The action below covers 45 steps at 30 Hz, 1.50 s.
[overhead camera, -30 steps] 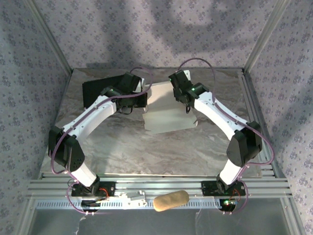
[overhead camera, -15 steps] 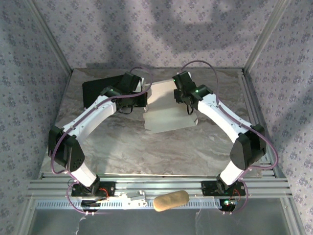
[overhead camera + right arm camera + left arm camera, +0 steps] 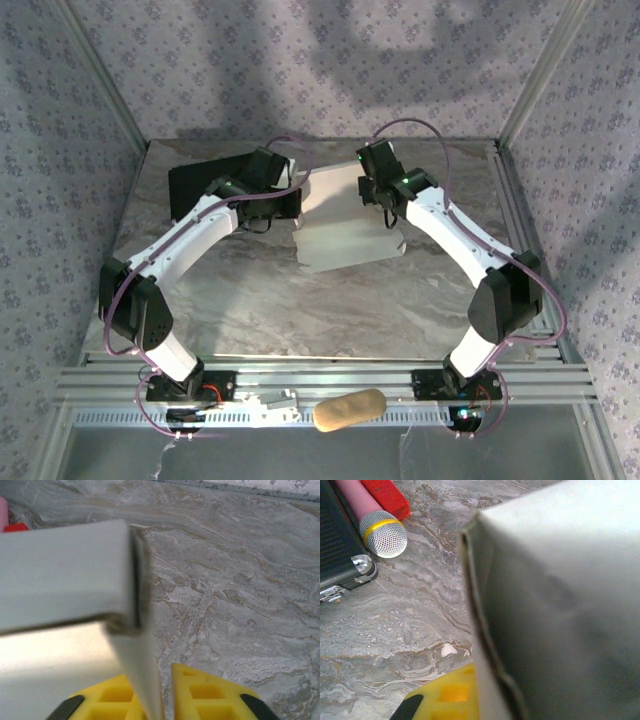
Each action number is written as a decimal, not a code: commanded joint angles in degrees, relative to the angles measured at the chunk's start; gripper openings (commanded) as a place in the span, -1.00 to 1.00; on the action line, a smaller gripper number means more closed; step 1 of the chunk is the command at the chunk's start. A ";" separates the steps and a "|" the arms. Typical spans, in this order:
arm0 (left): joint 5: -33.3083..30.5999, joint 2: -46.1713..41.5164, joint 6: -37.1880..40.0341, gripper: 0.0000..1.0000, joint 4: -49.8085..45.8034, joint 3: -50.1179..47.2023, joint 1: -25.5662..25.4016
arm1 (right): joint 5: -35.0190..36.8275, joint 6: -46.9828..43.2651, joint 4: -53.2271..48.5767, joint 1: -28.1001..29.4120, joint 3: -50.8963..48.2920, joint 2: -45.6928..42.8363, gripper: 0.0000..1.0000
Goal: Fold the paper box
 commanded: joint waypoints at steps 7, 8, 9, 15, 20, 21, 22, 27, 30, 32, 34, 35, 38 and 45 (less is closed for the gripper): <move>-0.38 -0.77 -0.49 -1.00 0.59 1.74 -0.22 | 17.12 6.93 -10.30 3.44 5.72 3.91 -1.00; -1.35 -0.72 -0.58 -1.00 0.51 1.60 -0.37 | 17.80 8.52 -11.25 3.88 5.56 3.75 -1.00; -2.50 -0.67 -0.58 -1.00 0.37 1.47 -0.55 | 18.13 9.68 -11.76 4.44 5.34 3.49 -1.00; -11.02 -0.65 -1.70 -1.00 1.38 -0.76 -1.72 | 18.97 14.20 -14.92 7.26 4.84 2.35 -1.00; -17.17 -1.17 -2.46 -0.93 4.22 -3.54 -3.21 | 17.26 15.99 -16.03 8.16 4.09 1.92 -1.00; -17.88 -1.26 -2.51 -0.91 5.04 -4.29 -3.36 | 16.76 16.20 -16.07 8.26 3.78 1.69 -1.00; -18.20 -1.36 -2.45 -0.89 5.70 -4.81 -3.31 | 16.36 16.30 -16.09 8.29 3.59 1.41 -1.00; -19.74 -1.79 -1.38 -0.78 9.54 -7.50 -3.72 | 13.97 16.52 -15.68 8.48 2.18 -0.06 -1.00; -19.82 -1.87 -1.08 -0.83 11.18 -8.28 -3.75 | 13.24 16.62 -15.67 8.48 1.76 -0.55 -1.00; -20.20 -1.89 -1.04 -1.00 11.69 -8.45 -3.82 | 13.22 16.69 -15.77 8.50 1.71 -0.38 -1.00; -20.94 -2.00 -1.48 -1.00 12.26 -9.00 -3.97 | 13.25 16.96 -15.94 8.57 1.69 -0.15 -1.00; -22.15 -2.06 -1.70 -1.00 12.27 -9.12 -4.40 | 13.38 17.16 -16.00 8.63 1.66 -0.11 -1.00; -27.52 -1.49 -2.61 -1.00 10.89 -8.61 -6.15 | 14.27 18.26 -16.44 9.10 1.83 0.44 -1.00; -42.46 0.08 -10.57 -1.00 6.35 -7.75 -10.91 | 16.25 23.92 -17.88 9.46 0.97 1.08 -1.00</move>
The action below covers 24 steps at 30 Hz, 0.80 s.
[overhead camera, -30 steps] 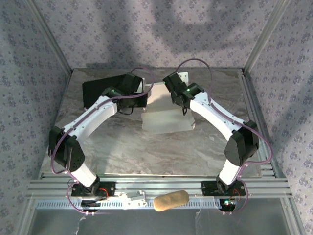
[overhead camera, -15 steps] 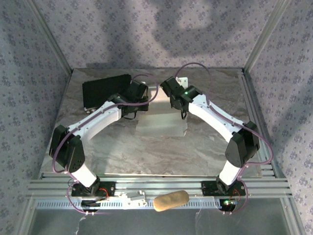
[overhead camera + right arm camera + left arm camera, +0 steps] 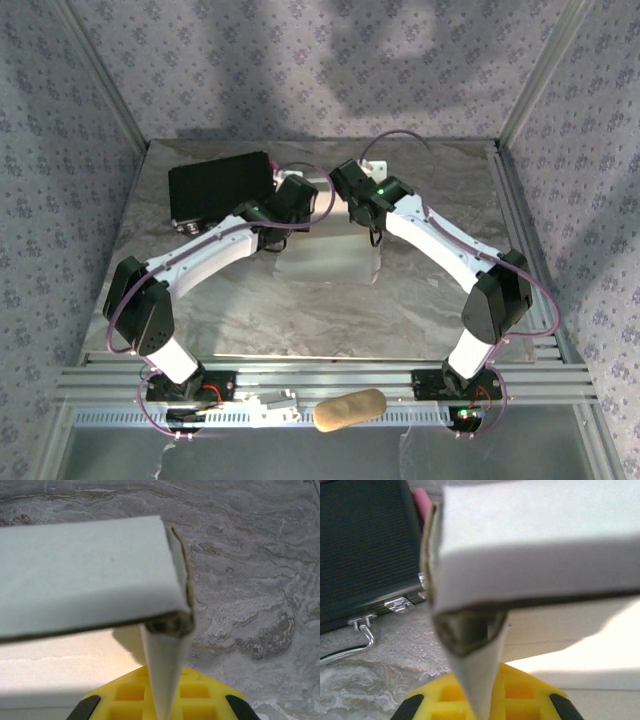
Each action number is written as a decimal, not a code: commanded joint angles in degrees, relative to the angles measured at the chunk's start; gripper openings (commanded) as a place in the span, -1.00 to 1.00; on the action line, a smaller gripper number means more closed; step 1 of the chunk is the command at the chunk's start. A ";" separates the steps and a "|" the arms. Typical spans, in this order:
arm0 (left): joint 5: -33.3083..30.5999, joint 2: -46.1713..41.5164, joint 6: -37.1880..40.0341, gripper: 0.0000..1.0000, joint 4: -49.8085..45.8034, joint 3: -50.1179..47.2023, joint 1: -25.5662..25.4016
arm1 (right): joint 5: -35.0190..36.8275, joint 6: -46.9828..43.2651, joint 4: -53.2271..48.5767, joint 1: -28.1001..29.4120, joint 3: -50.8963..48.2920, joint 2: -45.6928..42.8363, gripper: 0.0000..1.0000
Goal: Fold the paper box
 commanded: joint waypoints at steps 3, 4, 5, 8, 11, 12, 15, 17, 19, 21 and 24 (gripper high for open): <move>-14.12 -0.07 -7.48 -1.00 -3.39 0.14 -1.26 | 3.57 4.54 -3.49 0.77 -1.51 -0.73 -1.00; -14.78 -0.21 -8.08 -1.00 -3.28 -0.13 -1.51 | 3.46 4.73 -3.55 0.88 -1.60 -0.68 -1.00; -15.28 -0.42 -8.24 -1.00 -2.93 -0.32 -1.69 | 3.17 4.89 -3.52 0.97 -1.68 -0.82 -1.00; -15.30 -1.00 -7.38 -1.00 -1.32 -0.73 -2.22 | 2.39 5.03 -2.93 1.19 -2.24 -1.23 -1.00; -11.79 -2.29 -3.91 -1.00 2.29 -1.66 -2.13 | 1.34 4.19 -1.63 1.18 -2.91 -2.04 -1.00; -9.88 -2.90 -2.51 -1.00 3.72 -2.04 -1.81 | 1.05 3.89 -1.54 1.21 -3.00 -2.33 -1.00; -3.80 -4.80 0.54 -0.80 7.12 -3.49 -0.37 | -0.18 2.96 -0.62 1.08 -3.27 -3.17 -1.00; -0.68 -6.19 1.90 -0.58 8.79 -4.37 0.71 | -0.58 2.71 -0.48 1.10 -3.27 -3.46 -1.00; 2.43 -6.96 3.39 -0.42 9.73 -4.73 1.76 | -0.82 2.62 -0.47 1.13 -3.18 -3.56 -1.00; 4.70 -7.37 4.88 -0.33 9.90 -4.55 2.48 | -1.05 2.49 -0.57 0.98 -2.88 -3.27 -1.00; 7.10 -8.23 6.60 -0.22 10.66 -4.73 3.16 | -1.08 2.51 -0.99 1.05 -2.44 -2.73 -1.00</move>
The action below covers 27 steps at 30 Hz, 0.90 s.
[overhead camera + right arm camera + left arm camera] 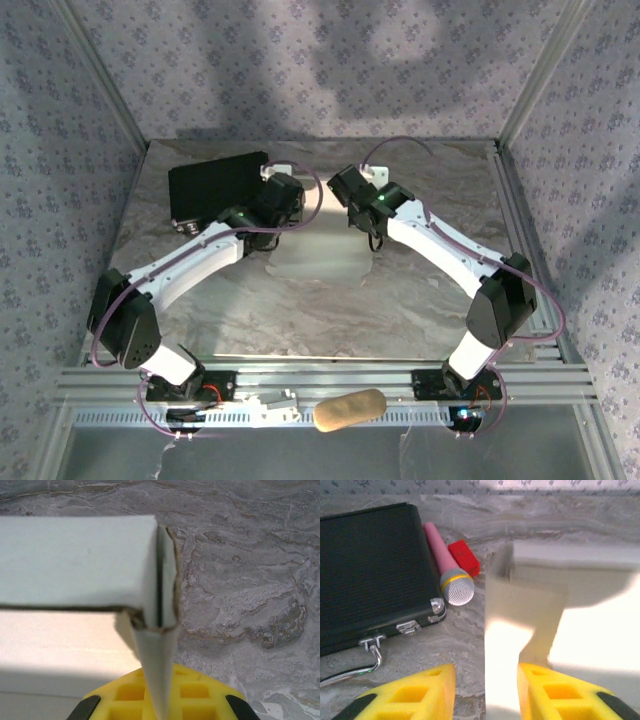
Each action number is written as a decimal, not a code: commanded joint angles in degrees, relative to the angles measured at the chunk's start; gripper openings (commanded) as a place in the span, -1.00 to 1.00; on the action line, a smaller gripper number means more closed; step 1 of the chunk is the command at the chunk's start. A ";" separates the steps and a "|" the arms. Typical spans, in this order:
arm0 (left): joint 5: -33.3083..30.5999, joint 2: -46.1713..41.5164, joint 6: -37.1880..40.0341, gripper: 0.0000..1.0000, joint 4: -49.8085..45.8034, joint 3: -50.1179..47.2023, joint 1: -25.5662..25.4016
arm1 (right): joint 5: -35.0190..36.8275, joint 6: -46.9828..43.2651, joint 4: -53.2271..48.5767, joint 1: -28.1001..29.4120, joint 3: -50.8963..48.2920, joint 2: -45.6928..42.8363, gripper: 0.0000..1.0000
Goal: Fold the paper box
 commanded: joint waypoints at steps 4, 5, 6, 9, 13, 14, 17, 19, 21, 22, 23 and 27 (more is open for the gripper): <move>4.16 -1.84 4.00 -0.20 1.08 0.71 1.04 | -0.14 -0.48 -1.86 0.00 0.84 -0.72 -1.00; 4.04 -1.80 4.09 -0.20 0.73 0.66 1.28 | -0.33 -0.55 -1.90 0.05 0.89 -0.70 -1.00; 4.01 -2.06 4.00 -0.20 0.91 0.18 1.58 | -0.40 -0.63 -1.90 -0.04 1.00 -0.72 -1.00; 7.56 -3.96 4.07 -0.16 3.31 -2.44 3.34 | -1.17 -0.97 -1.82 -0.10 0.94 -0.97 -1.00; 23.83 -7.81 7.57 -0.11 9.49 -6.60 6.97 | -3.65 -2.03 -0.26 -0.86 -0.17 -1.85 -1.00; 28.48 -9.24 8.57 -0.05 10.96 -7.61 7.69 | -4.40 -2.30 0.00 -1.20 -0.50 -2.11 -1.00; 39.40 -13.23 10.66 0.02 12.45 -9.51 9.14 | -5.51 -2.47 0.50 -2.42 -1.10 -2.58 -1.00; 42.83 -15.69 10.94 0.03 12.43 -10.70 10.39 | -6.48 -2.48 1.10 -3.34 -1.58 -2.88 -1.00; 44.62 -17.40 9.88 0.00 12.63 -12.16 12.88 | -7.15 -4.63 1.56 -3.85 -1.92 -3.17 -1.00; 44.95 -17.91 9.15 -0.06 12.82 -12.94 14.20 | -7.48 -4.94 1.78 -4.15 -2.12 -3.31 -1.00; 44.72 -17.76 8.71 -0.12 12.04 -12.99 15.46 | -7.74 -5.06 1.97 -4.28 -2.22 -3.40 -1.00; 46.42 -13.00 10.18 -0.29 8.22 -10.96 18.27 | -8.36 -5.43 2.40 -4.70 -2.49 -3.79 -1.00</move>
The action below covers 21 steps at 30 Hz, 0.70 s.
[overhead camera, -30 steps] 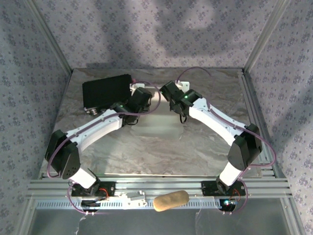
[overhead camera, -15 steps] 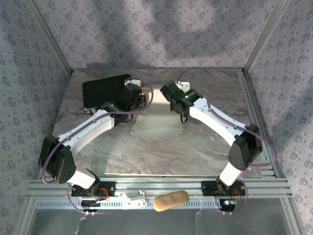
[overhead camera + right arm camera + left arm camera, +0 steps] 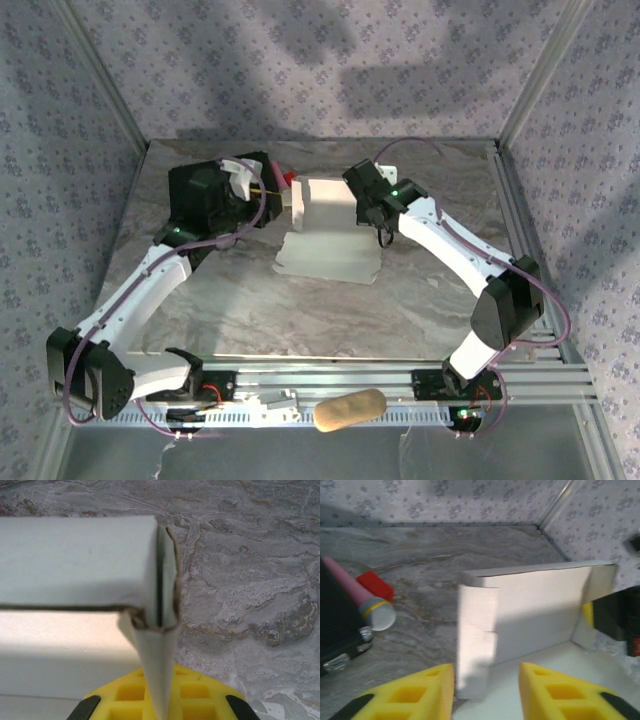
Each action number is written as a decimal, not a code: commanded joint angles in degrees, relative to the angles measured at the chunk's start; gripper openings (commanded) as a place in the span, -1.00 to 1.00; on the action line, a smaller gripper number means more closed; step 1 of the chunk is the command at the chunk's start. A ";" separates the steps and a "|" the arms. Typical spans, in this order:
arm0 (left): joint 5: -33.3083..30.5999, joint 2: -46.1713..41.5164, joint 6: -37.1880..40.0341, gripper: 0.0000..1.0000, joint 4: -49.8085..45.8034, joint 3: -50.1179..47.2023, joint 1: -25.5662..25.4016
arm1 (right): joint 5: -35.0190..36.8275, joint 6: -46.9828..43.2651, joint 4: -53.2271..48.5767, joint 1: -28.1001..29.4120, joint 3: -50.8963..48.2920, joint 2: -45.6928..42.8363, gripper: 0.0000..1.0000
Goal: Fold the paper box
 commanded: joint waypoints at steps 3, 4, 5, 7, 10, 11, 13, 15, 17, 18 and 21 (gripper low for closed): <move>5.41 6.09 1.58 -0.28 -0.06 1.47 0.68 | -1.44 -1.38 0.83 -0.11 -0.61 -2.07 -1.00; 6.10 7.22 1.86 -0.25 0.47 1.99 0.68 | -1.54 -1.37 0.74 -0.14 -0.61 -2.08 -1.00; 6.13 8.10 2.09 -0.23 0.53 2.55 0.66 | -1.65 -1.38 0.81 -0.14 -0.69 -2.11 -1.00; 6.24 9.84 3.00 -0.20 0.53 3.62 0.59 | -1.86 -1.54 1.02 -0.09 -0.87 -2.18 -1.00; 6.17 12.07 4.07 -0.19 0.19 5.00 0.61 | -2.15 -1.64 1.37 -0.10 -1.14 -2.46 -1.00; 5.79 12.66 4.37 -0.19 0.01 5.35 0.65 | -2.31 -1.72 1.46 -0.15 -1.14 -2.54 -1.00; 6.29 13.23 4.75 -0.19 0.82 5.35 0.61 | -2.52 -1.83 1.69 -0.04 -1.23 -2.54 -1.00; 6.37 13.27 5.01 -0.19 1.36 5.32 0.50 | -2.66 -1.89 1.72 -0.06 -1.14 -2.46 -1.00; 6.43 13.25 5.17 -0.19 1.54 5.47 0.51 | -2.90 -2.09 1.99 0.05 -1.14 -2.27 -1.00; 6.55 13.37 5.31 -0.19 1.52 5.72 0.46 | -3.03 -2.16 2.12 0.14 -1.14 -2.29 -1.00; 6.39 14.69 6.32 -0.22 -0.07 7.41 -0.12 | -3.09 -2.24 2.38 0.43 -1.05 -2.20 -1.00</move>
